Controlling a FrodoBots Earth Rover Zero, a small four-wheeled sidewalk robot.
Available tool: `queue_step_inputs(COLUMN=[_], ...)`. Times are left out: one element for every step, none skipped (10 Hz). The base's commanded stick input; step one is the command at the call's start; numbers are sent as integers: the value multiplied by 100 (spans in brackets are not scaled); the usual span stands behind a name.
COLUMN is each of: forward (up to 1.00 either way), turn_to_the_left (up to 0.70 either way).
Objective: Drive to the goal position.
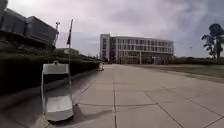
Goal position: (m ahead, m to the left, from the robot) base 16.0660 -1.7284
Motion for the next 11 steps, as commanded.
queue_step_inputs(forward=[0,0,0,0,0,0,0,7,70,70,70], turn_to_the_left=[-44,-45,-45,-45,-45,-45,-45,-43,-27,-27,-27])
